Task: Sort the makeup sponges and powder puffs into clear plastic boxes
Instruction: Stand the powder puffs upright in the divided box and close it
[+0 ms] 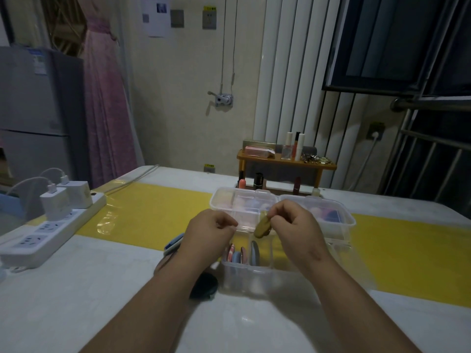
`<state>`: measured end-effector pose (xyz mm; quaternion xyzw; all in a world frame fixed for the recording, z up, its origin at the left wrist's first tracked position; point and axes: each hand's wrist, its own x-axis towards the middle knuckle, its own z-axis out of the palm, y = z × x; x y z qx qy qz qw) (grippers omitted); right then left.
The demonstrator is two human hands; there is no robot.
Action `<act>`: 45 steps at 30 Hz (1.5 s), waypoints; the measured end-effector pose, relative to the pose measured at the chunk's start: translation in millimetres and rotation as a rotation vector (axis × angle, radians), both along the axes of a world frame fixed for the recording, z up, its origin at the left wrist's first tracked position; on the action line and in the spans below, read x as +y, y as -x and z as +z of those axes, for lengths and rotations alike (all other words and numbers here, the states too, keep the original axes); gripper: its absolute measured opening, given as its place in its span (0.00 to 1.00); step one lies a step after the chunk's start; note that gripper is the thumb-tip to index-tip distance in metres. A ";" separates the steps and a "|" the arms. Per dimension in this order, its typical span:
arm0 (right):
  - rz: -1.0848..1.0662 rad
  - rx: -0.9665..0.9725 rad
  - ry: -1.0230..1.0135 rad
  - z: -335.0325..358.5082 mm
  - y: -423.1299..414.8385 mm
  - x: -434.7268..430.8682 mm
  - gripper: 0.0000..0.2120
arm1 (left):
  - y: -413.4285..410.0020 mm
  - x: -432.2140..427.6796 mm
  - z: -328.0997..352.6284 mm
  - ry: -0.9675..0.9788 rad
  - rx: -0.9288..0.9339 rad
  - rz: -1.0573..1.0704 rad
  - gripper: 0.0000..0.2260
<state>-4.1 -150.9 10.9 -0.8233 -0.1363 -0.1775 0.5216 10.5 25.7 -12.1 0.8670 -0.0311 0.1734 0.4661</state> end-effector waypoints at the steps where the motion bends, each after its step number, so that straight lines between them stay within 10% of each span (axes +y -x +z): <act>1: -0.008 -0.004 0.009 -0.3 -0.2 0.0 0.07 | -0.2 -0.5 -0.9 0.014 0.008 -0.007 0.07; 12: 0.018 0.078 0.234 -2.0 2.2 1.0 0.08 | -1.5 2.0 0.4 0.098 0.094 -0.006 0.14; 45: 0.047 0.182 0.503 1.7 8.6 5.7 0.08 | -4.6 25.6 3.9 -0.475 0.032 0.297 0.16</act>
